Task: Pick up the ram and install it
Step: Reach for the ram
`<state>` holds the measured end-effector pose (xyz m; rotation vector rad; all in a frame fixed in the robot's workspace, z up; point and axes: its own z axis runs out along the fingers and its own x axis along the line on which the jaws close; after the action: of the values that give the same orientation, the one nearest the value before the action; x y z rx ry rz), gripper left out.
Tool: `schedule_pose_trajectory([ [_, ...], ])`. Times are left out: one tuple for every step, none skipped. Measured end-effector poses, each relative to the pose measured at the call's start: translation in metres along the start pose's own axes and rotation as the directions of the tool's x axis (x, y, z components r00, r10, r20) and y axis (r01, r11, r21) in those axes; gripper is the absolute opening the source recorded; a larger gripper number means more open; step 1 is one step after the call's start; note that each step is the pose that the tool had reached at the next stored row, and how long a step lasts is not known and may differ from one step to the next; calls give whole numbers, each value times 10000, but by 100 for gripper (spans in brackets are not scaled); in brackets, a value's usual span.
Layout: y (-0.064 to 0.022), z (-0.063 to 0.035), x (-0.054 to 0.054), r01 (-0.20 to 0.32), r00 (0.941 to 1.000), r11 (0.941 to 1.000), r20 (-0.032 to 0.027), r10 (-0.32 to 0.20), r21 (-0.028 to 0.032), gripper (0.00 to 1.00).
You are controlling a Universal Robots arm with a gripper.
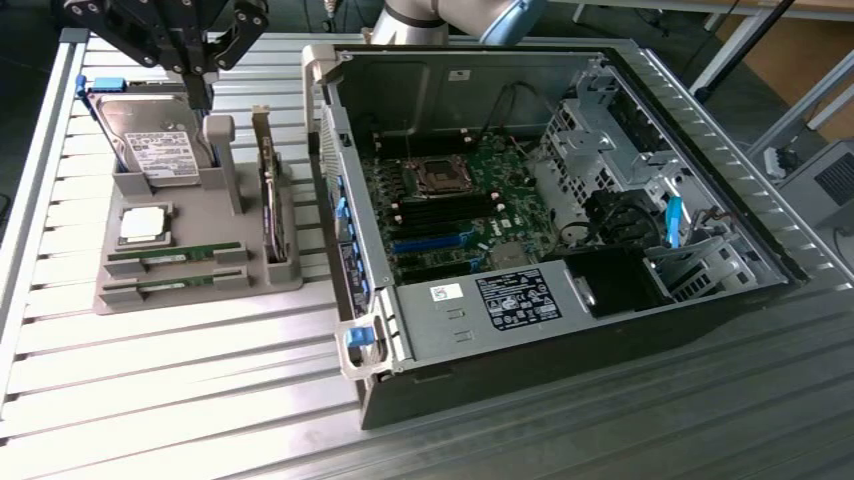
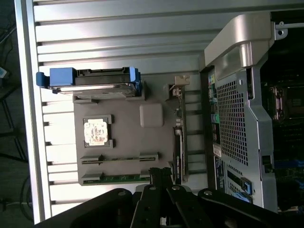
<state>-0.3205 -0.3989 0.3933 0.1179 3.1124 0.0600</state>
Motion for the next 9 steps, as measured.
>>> schedule_pose_trajectory([
  [0, 0, 3, 1, 10000, 10000, -1, -1, 0, 9],
  [0, 0, 3, 2, 10000, 10000, 0, -2, 0, 9],
  [0, 0, 4, 1, 10000, 10000, 0, -1, 0, 9],
  [0, 0, 4, 1, 10000, 10000, 0, -1, 0, 9],
  [-1, 0, 5, 1, 10000, 10000, 0, -1, 0, 9],
  [-1, 0, 5, 0, 10000, 10000, -1, 0, 0, 9],
  [-1, 0, 4, 1, 10000, 10000, -1, -1, 0, 9],
  [-1, 0, 5, 0, 10000, 10000, 0, 0, 0, 9],
  [-1, 0, 5, 1, 10000, 10000, 0, -1, 0, 9],
])
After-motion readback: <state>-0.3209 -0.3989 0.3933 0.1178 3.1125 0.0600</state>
